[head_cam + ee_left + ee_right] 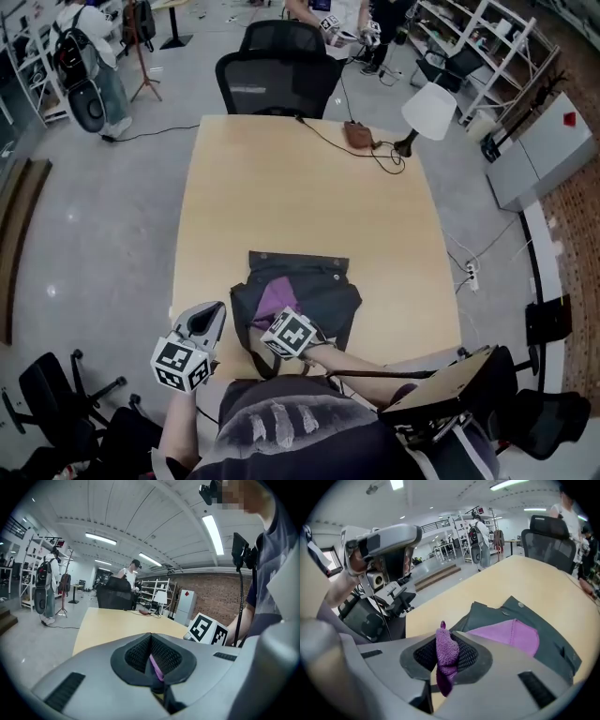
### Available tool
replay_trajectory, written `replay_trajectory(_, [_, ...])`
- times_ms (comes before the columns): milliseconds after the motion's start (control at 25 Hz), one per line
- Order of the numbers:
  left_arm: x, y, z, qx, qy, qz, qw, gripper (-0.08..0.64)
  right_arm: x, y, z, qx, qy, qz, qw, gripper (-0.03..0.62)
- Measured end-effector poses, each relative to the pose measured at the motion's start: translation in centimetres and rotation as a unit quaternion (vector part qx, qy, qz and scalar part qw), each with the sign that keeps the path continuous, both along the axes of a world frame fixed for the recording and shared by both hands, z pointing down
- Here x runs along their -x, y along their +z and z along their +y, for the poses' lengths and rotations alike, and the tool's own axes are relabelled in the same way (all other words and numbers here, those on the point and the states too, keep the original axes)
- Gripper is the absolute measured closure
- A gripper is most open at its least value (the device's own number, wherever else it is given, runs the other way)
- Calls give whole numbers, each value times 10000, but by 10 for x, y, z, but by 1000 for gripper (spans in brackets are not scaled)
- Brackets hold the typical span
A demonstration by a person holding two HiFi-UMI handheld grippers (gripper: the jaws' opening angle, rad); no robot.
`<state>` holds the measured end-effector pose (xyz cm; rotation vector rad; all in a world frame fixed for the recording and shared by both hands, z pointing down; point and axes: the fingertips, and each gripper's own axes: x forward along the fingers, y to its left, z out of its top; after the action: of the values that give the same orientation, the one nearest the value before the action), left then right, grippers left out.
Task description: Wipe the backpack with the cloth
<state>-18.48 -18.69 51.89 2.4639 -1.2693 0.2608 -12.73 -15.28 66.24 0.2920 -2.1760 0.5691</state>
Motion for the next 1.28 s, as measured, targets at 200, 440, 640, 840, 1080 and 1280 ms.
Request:
replay_trajectory(200, [29,-2,8,59,-263,4,9996,552,46,-23,15,405,-109,-883,9952,540])
replay_trajectory(440, [42,-3,-2,-136,-336,-53,9993,552,66,-78,-2,2741,1148,-3311,8956,540])
replay_trajectory(640, [64,-17,3,-192,-425,-165,9988,552,66,-96,-58,2533,1755,-3658,8782,540])
replay_trajectory(840, [53,-1,7,114,-342,-190,9992,552,30,-41,-111,1241,2251,-2031,9448,541])
replay_trajectory(1080, [34,10,-2,209,-131,-200,9995,552,-13,11,-122,50,1451,-155,9893,541])
replay_trajectory(1280, [22,17,-2,295,-14,-235,9993,552,-27,22,-111,-469,665,426,9958,540])
